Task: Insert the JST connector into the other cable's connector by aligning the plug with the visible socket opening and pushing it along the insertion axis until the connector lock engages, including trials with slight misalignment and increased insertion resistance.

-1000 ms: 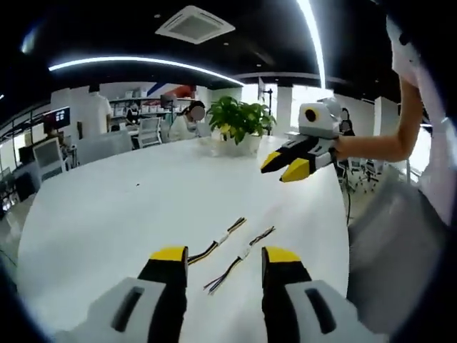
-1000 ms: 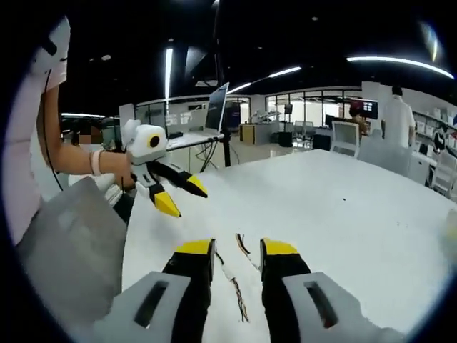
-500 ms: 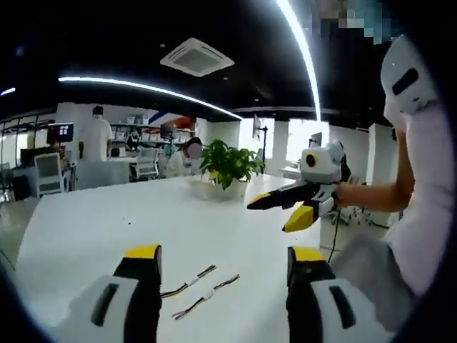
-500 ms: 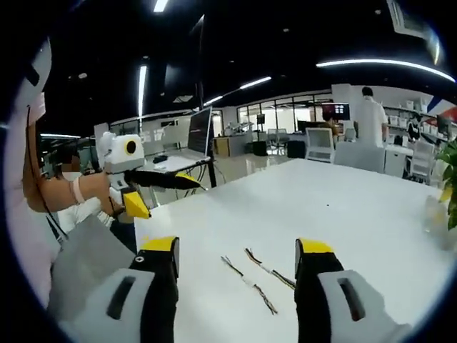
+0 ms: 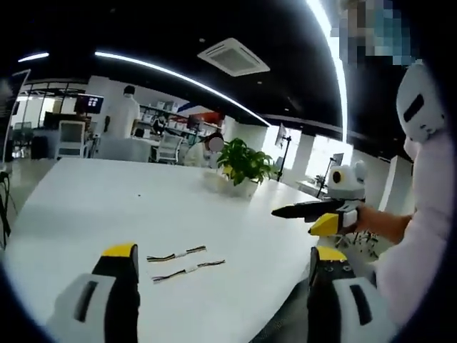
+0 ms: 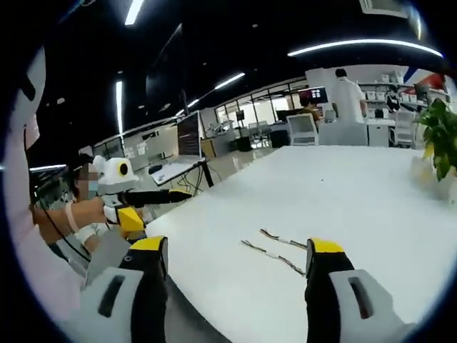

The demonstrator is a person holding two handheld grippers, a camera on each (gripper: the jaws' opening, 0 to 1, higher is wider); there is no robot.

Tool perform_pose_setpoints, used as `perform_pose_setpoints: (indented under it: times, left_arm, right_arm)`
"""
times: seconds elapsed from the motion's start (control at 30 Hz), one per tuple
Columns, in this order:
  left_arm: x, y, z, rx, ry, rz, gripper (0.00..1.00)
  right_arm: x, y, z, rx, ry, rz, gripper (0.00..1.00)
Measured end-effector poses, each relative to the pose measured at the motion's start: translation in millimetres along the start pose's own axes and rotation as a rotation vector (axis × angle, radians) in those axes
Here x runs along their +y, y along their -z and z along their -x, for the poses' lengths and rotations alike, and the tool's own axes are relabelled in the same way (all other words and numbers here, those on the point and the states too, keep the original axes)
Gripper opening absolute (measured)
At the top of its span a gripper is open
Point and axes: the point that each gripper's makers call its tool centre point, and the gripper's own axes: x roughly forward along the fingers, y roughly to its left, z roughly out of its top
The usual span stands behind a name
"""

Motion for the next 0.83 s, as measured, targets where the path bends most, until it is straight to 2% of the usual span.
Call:
perform_pose_setpoints:
  times: [0.13, 0.23, 0.3, 0.43, 0.53, 0.67, 0.73, 0.83]
  left_arm:
    - [-8.2, 5.2, 6.6, -0.003, -0.008, 0.028, 0.99]
    - [-8.3, 10.1, 11.5, -0.009, -0.027, 0.057, 0.99]
    - [-1.6, 5.6, 14.8, -0.048, -0.077, 0.007, 0.99]
    - [-1.9, 6.1, 18.4, -0.046, -0.096, -0.006, 0.99]
    - [0.9, 13.3, 19.2, -0.025, -0.113, -0.008, 0.99]
    - [3.3, 35.2, 20.1, 0.070, -0.136, -0.023, 0.99]
    - [0.3, 29.2, 17.3, 0.043, -0.120, -0.039, 0.99]
    - [2.8, 34.3, 18.1, 0.067, -0.131, -0.031, 0.99]
  right_arm:
    - [7.2, 6.3, 2.2, -0.011, 0.008, -0.026, 0.81]
    - [5.6, 14.3, 3.1, 0.007, 0.020, -0.025, 0.81]
    - [5.7, 18.6, 3.9, 0.011, 0.009, -0.069, 0.80]
    - [2.3, 21.0, 6.1, 0.001, 0.028, -0.087, 0.79]
    - [0.0, 26.2, 6.2, 0.021, 0.043, -0.078, 0.79]
    - [-0.5, 31.5, 6.0, 0.047, 0.053, -0.062, 0.79]
    - [-1.6, 31.7, 6.0, 0.050, 0.059, -0.058, 0.78]
    - [-5.0, 33.0, 6.6, 0.053, 0.074, -0.063, 0.77]
